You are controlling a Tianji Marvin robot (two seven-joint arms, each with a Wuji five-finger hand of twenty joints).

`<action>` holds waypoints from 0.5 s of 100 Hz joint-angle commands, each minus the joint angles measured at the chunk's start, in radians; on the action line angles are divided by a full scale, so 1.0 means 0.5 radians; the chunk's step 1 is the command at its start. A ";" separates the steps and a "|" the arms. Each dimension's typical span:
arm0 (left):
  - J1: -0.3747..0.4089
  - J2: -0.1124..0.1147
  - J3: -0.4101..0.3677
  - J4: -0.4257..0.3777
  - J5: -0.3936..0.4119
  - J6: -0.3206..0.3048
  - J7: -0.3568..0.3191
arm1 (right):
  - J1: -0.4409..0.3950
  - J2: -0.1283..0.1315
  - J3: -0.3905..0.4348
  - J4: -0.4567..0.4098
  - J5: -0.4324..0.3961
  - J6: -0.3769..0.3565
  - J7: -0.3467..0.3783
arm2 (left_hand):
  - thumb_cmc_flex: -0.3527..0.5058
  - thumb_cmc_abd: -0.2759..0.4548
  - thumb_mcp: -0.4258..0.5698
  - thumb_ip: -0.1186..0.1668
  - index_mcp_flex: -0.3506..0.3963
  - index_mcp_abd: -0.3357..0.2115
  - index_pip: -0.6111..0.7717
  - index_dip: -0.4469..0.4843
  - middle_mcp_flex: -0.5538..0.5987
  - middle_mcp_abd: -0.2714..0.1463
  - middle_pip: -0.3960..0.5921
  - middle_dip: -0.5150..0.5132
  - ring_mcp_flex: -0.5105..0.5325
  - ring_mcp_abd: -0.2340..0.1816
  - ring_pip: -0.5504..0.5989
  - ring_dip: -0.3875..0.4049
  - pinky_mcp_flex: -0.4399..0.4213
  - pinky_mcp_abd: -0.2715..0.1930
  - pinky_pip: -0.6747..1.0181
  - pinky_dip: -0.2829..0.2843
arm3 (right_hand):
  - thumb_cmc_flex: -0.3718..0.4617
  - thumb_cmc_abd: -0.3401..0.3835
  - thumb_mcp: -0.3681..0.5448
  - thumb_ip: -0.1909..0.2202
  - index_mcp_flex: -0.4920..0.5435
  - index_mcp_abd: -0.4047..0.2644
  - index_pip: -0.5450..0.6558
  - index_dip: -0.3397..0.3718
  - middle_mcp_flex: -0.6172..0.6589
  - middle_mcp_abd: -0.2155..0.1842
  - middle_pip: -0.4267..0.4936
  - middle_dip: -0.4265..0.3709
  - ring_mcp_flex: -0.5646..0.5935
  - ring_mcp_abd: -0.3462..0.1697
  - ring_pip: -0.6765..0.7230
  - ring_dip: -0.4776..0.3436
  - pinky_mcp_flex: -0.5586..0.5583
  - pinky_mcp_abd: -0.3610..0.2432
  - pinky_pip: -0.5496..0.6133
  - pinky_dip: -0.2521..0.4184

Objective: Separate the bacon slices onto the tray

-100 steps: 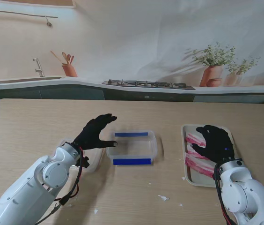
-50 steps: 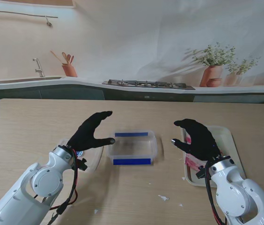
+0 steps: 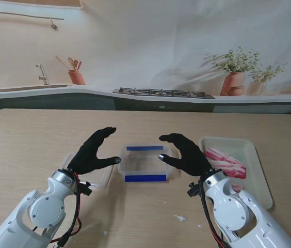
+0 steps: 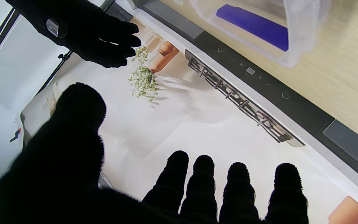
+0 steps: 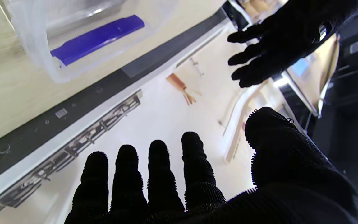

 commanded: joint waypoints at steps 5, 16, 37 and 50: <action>-0.010 -0.007 0.025 0.044 -0.029 0.014 -0.048 | 0.069 -0.030 -0.067 0.118 0.019 0.014 0.049 | 0.016 0.020 -0.065 0.070 0.007 0.000 -0.057 -0.026 -0.040 -0.041 -0.036 -0.038 -0.039 -0.029 -0.048 -0.033 -0.010 -0.007 -0.007 0.021 | -0.036 0.055 -0.064 0.119 -0.079 -0.060 -0.037 -0.029 -0.031 -0.065 -0.062 -0.022 -0.004 -0.084 -0.051 -0.027 -0.052 -0.043 -0.084 0.006; -0.019 -0.005 0.043 0.069 -0.001 0.031 -0.050 | 0.118 -0.032 -0.108 0.183 0.074 0.025 0.079 | 0.009 0.037 -0.067 0.068 0.012 0.008 -0.054 -0.025 -0.036 -0.040 -0.032 -0.038 -0.036 -0.029 -0.047 -0.028 -0.009 -0.006 -0.006 0.021 | -0.044 0.054 -0.075 0.120 -0.097 -0.075 -0.045 -0.036 -0.058 -0.073 -0.074 -0.026 -0.025 -0.093 -0.068 -0.035 -0.074 -0.059 -0.109 -0.009; -0.029 -0.009 0.061 0.089 -0.028 0.068 -0.050 | 0.160 -0.038 -0.157 0.253 0.057 0.016 0.048 | 0.018 0.042 -0.058 0.066 0.021 0.018 -0.057 -0.026 -0.031 -0.032 -0.020 -0.037 -0.036 -0.020 -0.049 -0.023 -0.022 -0.009 -0.010 0.019 | -0.046 0.043 -0.081 0.125 -0.096 -0.089 -0.029 -0.034 -0.066 -0.080 -0.073 -0.025 -0.027 -0.092 -0.074 -0.038 -0.084 -0.052 -0.129 -0.021; -0.045 -0.008 0.069 0.110 -0.020 0.073 -0.056 | 0.155 -0.036 -0.151 0.258 0.000 0.022 0.026 | 0.019 0.044 -0.055 0.067 0.022 0.019 -0.060 -0.027 -0.033 -0.033 -0.019 -0.041 -0.038 -0.020 -0.051 -0.022 -0.026 -0.010 -0.012 0.017 | -0.045 0.044 -0.082 0.127 -0.103 -0.087 -0.023 -0.034 -0.070 -0.078 -0.069 -0.023 -0.026 -0.091 -0.070 -0.037 -0.081 -0.046 -0.129 -0.020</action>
